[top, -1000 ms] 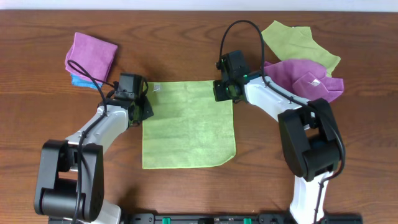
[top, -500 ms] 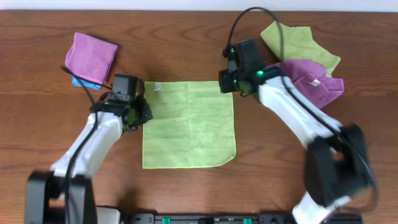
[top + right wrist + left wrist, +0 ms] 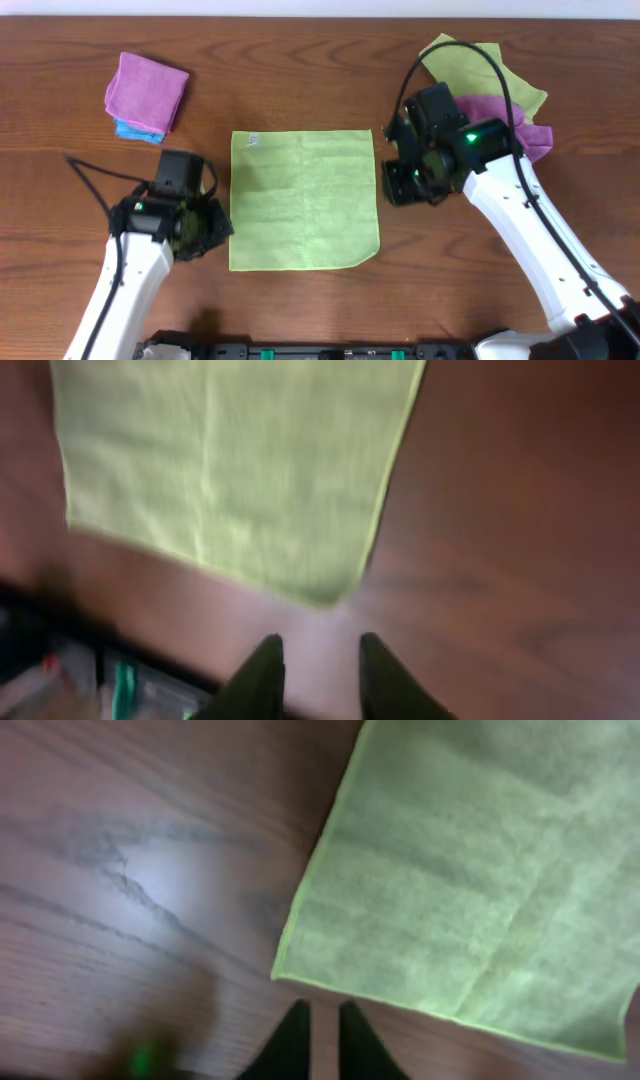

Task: Fold the cloth
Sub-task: 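Release and move both grippers to the cloth's near corners, then grasp the green cloth's near left and right corners with both grippers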

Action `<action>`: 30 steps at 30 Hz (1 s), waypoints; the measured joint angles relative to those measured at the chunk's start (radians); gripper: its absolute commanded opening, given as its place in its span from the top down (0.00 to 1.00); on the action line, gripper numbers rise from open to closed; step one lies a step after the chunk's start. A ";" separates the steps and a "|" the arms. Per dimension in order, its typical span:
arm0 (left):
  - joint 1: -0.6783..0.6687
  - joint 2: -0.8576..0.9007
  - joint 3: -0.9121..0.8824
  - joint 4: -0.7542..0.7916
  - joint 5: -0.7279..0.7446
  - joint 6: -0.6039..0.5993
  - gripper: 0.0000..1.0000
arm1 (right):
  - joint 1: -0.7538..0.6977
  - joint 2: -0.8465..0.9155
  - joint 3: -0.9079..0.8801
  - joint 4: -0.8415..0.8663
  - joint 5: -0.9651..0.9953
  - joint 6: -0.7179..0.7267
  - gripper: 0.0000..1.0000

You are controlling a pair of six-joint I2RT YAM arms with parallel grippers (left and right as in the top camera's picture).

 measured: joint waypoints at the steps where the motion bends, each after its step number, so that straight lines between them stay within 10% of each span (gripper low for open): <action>1: 0.000 -0.024 -0.026 0.001 0.010 -0.002 0.78 | 0.000 0.000 -0.005 -0.024 -0.010 0.000 0.72; 16: 0.000 -0.330 -0.420 0.132 0.177 -0.037 0.58 | 0.000 -0.029 -0.500 0.256 -0.307 -0.005 0.66; 30: 0.000 -0.333 -0.458 0.252 0.118 -0.042 0.52 | -0.017 -0.030 -0.542 0.311 -0.379 -0.008 0.67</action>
